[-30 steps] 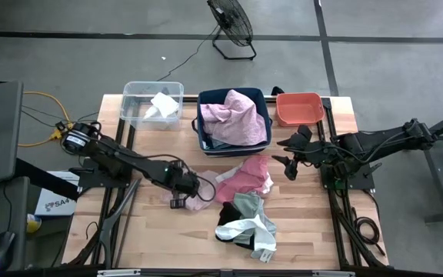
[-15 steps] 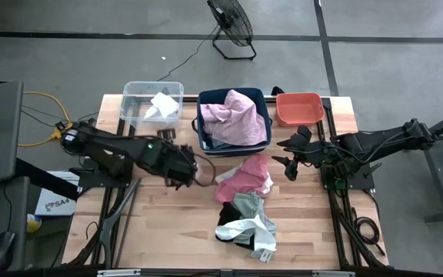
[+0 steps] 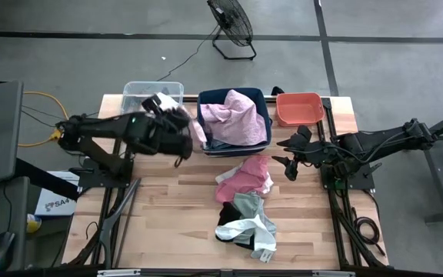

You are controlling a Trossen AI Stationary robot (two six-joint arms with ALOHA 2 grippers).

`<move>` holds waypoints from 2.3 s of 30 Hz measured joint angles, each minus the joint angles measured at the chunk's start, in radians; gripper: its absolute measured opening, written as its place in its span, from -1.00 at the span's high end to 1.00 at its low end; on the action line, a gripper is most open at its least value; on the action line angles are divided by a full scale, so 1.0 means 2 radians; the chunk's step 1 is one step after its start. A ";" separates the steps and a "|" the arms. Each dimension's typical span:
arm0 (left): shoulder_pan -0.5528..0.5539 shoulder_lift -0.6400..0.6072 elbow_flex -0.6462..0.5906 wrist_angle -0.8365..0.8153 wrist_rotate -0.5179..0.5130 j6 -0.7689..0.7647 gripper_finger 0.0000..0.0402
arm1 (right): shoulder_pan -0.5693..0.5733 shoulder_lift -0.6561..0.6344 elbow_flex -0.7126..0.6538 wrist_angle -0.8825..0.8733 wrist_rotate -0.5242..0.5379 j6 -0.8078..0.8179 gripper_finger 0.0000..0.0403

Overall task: Pick & Place Cloths
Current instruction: Put the light pink underwear into the transparent bin

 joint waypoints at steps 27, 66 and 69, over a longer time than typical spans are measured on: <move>0.320 -0.001 -0.004 -0.001 0.026 -0.053 1.00 | 0.000 0.000 0.000 -0.001 0.000 -0.008 -0.20; 0.479 0.031 -0.207 0.162 0.291 0.060 1.00 | 0.000 0.000 0.000 0.000 0.002 -0.010 -0.20; 0.482 0.042 -0.207 0.166 0.300 0.068 1.00 | 0.000 0.000 0.000 0.000 0.002 -0.009 -0.20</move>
